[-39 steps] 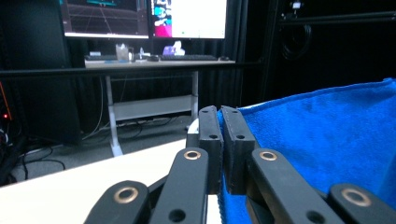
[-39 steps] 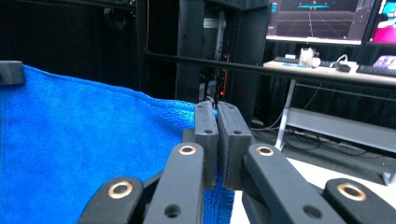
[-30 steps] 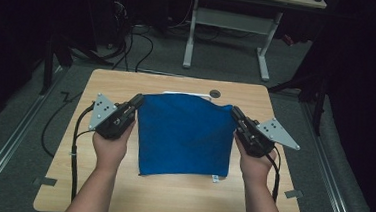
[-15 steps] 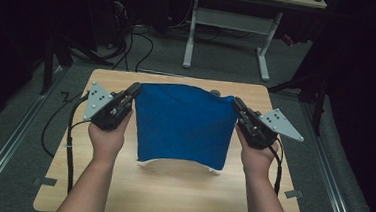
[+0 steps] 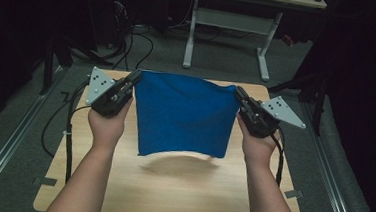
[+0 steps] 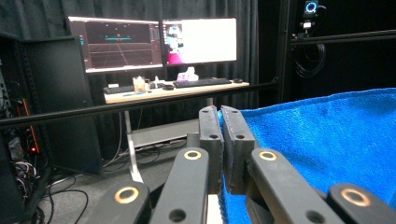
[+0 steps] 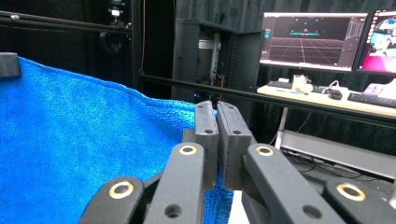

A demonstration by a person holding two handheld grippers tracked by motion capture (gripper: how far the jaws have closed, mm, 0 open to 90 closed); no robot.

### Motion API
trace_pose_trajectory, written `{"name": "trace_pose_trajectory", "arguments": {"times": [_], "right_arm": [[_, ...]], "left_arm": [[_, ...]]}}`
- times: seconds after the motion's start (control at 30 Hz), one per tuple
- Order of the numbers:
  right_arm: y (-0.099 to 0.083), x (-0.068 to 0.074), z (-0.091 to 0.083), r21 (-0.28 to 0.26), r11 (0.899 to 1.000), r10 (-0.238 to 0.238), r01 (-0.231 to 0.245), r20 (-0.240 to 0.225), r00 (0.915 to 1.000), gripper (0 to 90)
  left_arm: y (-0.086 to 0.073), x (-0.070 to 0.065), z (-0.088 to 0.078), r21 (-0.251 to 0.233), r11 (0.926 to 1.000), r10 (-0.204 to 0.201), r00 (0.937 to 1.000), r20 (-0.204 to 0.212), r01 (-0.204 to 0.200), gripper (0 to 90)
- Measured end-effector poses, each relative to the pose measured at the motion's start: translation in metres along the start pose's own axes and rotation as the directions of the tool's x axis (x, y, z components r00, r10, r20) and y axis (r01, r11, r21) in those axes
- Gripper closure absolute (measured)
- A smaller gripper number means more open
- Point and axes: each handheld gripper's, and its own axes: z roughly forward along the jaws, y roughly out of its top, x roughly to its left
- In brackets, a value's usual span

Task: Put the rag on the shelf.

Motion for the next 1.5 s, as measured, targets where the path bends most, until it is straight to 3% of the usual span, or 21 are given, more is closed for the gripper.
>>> {"name": "trace_pose_trajectory", "arguments": {"times": [0.33,0.67,0.93,1.07,1.27,1.5], "right_arm": [[0.003,-0.01,0.028,0.03,0.999,0.023,-0.023,0.012,0.9997,88.1],[0.0,-0.022,0.056,0.07,0.997,0.026,-0.028,0.028,0.9993,88.2],[-0.001,-0.034,0.081,0.111,0.993,0.021,-0.027,0.054,0.9983,88.2],[-0.006,-0.039,0.097,0.155,0.988,0.007,-0.017,0.061,0.9981,88.1],[-0.022,-0.046,0.113,0.221,0.975,0.003,-0.016,0.06,0.9982,88.1],[-0.044,-0.05,0.123,0.288,0.957,-0.001,-0.015,0.054,0.9985,88.1]], "left_arm": [[0.006,0.016,0.026,0.046,0.9982,0.04,0.998,-0.049,-0.038,88.1],[0.004,0.031,0.054,0.084,0.9953,0.054,0.9952,-0.082,-0.047,88.2],[-0.007,0.04,0.077,0.127,0.9915,0.041,0.9946,-0.095,-0.028,88.2],[-0.016,0.046,0.089,0.18,0.9835,0.037,0.994,-0.103,-0.018,88.1],[-0.038,0.051,0.102,0.262,0.9649,0.032,0.9941,-0.104,-0.004,88.1],[-0.067,0.053,0.109,0.351,0.9365,0.023,0.9954,-0.093,0.012,88.1]]}}
